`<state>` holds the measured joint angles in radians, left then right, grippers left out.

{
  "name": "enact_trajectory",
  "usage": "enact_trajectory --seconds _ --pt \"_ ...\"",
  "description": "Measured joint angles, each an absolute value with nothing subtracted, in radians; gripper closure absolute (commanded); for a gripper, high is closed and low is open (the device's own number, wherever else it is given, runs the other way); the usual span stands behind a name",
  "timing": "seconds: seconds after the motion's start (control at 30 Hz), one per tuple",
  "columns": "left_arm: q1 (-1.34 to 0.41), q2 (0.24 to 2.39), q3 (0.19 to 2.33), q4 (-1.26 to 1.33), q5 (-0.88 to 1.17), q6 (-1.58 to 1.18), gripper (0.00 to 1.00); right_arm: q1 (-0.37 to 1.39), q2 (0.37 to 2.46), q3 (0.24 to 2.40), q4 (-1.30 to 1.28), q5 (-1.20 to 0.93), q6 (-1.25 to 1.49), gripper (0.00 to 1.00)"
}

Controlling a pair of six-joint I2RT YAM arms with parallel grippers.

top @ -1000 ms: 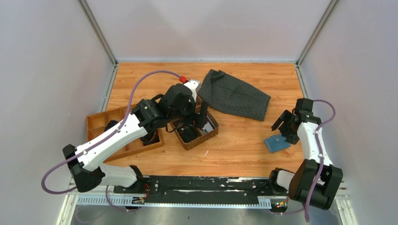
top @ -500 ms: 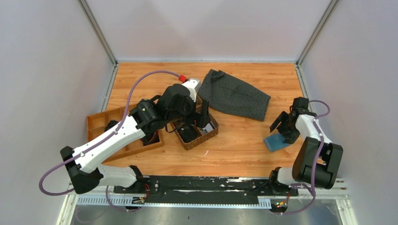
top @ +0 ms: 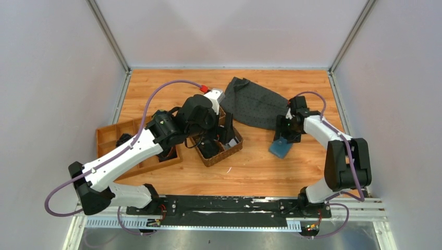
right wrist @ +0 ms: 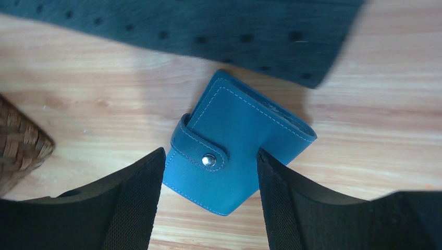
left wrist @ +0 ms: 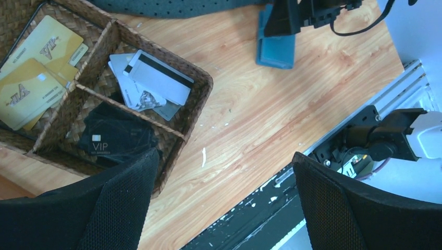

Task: Take the credit cards out of the card holder
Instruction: Move the card holder to the center of the board.

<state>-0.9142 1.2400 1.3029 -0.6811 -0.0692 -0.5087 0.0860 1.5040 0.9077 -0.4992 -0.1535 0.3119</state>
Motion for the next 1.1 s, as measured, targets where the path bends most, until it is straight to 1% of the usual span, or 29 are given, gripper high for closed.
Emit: enact_trajectory --seconds 0.13,0.27,0.33,0.43,0.5,0.6,0.7,0.83,0.93,0.97,1.03,1.1 --pt "-0.916 1.250 1.303 -0.680 -0.067 -0.509 0.00 0.174 1.511 0.919 -0.512 -0.183 0.267 0.33" --pt "-0.933 1.266 1.303 -0.662 -0.069 -0.509 0.00 0.196 1.454 0.888 -0.538 -0.224 0.263 0.34" --pt "-0.960 1.290 1.308 -0.646 -0.078 -0.507 0.00 0.187 1.383 0.864 -0.555 -0.230 0.274 0.38" --pt "-1.023 1.379 1.347 -0.632 -0.103 -0.495 0.02 0.118 1.267 0.845 -0.555 -0.243 0.305 0.53" --pt "-1.056 1.458 1.390 -0.619 -0.113 -0.479 0.03 0.016 1.214 0.825 -0.541 -0.264 0.329 0.55" --pt "-1.091 1.613 1.487 -0.608 -0.109 -0.448 0.07 -0.152 1.193 0.759 -0.509 -0.306 0.366 0.55" --pt "-1.109 1.757 1.590 -0.603 -0.096 -0.422 0.15 -0.257 1.208 0.669 -0.503 -0.355 0.390 0.53" --pt "-1.125 1.935 1.739 -0.601 -0.096 -0.391 0.22 -0.307 1.213 0.596 -0.504 -0.405 0.411 0.50" --pt "-1.142 2.038 1.827 -0.601 -0.113 -0.371 0.24 -0.339 1.202 0.574 -0.500 -0.425 0.423 0.49" --pt "-1.148 2.076 1.861 -0.601 -0.123 -0.364 0.25 -0.346 1.196 0.569 -0.496 -0.431 0.426 0.49" --pt "-1.155 2.137 1.911 -0.599 -0.137 -0.353 0.30 -0.353 1.192 0.559 -0.482 -0.449 0.428 0.50" --pt "-1.156 2.208 1.977 -0.603 -0.143 -0.343 0.31 -0.355 1.197 0.543 -0.460 -0.472 0.432 0.50"
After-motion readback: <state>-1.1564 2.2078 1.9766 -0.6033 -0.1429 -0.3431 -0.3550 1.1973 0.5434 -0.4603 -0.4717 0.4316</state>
